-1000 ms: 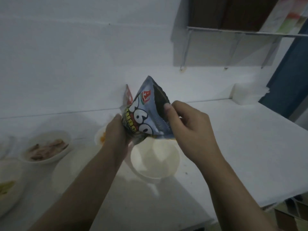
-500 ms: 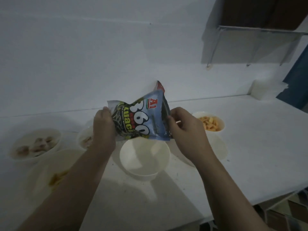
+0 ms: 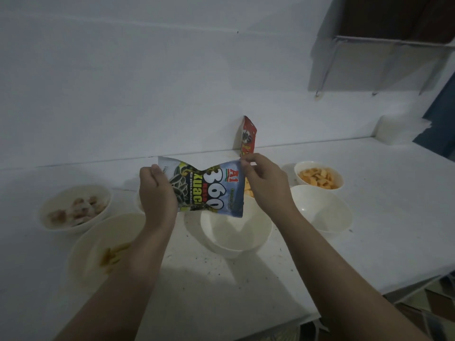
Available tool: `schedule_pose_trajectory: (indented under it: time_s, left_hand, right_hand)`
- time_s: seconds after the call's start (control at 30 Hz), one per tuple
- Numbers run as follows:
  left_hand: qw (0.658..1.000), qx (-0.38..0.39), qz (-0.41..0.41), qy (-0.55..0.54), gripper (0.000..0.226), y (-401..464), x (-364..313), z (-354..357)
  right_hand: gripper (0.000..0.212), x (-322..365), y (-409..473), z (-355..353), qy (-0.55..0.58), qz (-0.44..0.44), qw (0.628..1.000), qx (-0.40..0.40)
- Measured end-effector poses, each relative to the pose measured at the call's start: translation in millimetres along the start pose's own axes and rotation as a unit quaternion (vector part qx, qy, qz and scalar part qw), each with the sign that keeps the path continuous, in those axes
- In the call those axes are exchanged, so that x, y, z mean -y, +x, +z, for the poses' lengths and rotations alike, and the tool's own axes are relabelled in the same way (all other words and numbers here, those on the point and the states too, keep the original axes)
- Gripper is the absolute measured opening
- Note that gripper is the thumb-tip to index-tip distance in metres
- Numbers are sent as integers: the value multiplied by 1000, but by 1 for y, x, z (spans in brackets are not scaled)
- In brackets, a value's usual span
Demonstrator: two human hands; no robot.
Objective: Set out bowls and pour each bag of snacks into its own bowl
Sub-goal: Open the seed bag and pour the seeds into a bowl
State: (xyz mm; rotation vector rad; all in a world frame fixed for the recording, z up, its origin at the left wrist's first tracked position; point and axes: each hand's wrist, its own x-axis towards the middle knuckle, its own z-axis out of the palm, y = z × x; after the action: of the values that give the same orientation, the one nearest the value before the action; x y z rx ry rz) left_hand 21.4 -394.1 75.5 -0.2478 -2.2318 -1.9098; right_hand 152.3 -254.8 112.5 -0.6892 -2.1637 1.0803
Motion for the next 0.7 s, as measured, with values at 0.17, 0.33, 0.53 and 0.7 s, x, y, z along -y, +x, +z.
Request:
schedule_pose_trajectory:
  time_s: [0.17, 0.33, 0.53, 0.7]
  left_hand:
    - [999, 14, 29, 20, 30, -1, 1, -5]
    - [997, 19, 64, 33, 32, -1, -2, -6]
    - [993, 27, 102, 44, 32, 2, -8, -8]
    - [994, 19, 95, 50, 31, 7, -6, -9]
  right_hand:
    - [16, -13, 6, 3, -120, -8, 993, 17]
    - [19, -16, 4, 2, -161, -5, 987, 13]
    - [20, -15, 0, 2, -183, -3, 983, 2]
    - [22, -13, -1, 7, -206, -10, 978, 9]
